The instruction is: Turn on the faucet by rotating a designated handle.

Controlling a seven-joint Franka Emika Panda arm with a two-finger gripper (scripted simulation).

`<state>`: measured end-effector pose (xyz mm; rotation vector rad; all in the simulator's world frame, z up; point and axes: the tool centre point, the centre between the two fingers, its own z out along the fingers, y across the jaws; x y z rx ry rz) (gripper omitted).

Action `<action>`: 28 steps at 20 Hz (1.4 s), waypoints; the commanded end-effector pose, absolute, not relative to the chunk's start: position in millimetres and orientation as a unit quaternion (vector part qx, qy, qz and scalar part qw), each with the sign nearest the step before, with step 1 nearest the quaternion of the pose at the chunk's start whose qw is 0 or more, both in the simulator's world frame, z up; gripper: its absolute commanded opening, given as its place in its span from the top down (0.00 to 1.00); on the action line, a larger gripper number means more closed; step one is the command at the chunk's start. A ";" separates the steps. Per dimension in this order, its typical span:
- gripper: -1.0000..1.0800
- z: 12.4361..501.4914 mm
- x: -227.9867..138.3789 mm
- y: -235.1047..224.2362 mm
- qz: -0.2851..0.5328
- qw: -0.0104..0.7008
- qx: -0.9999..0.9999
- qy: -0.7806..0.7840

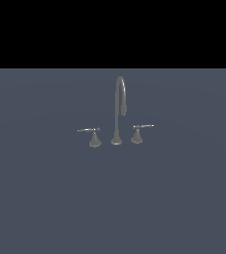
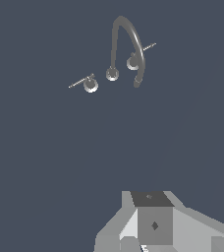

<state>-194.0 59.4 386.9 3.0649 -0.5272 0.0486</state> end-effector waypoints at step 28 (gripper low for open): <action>1.00 220.6 -73.7 126.4 0.006 0.003 0.902 -0.431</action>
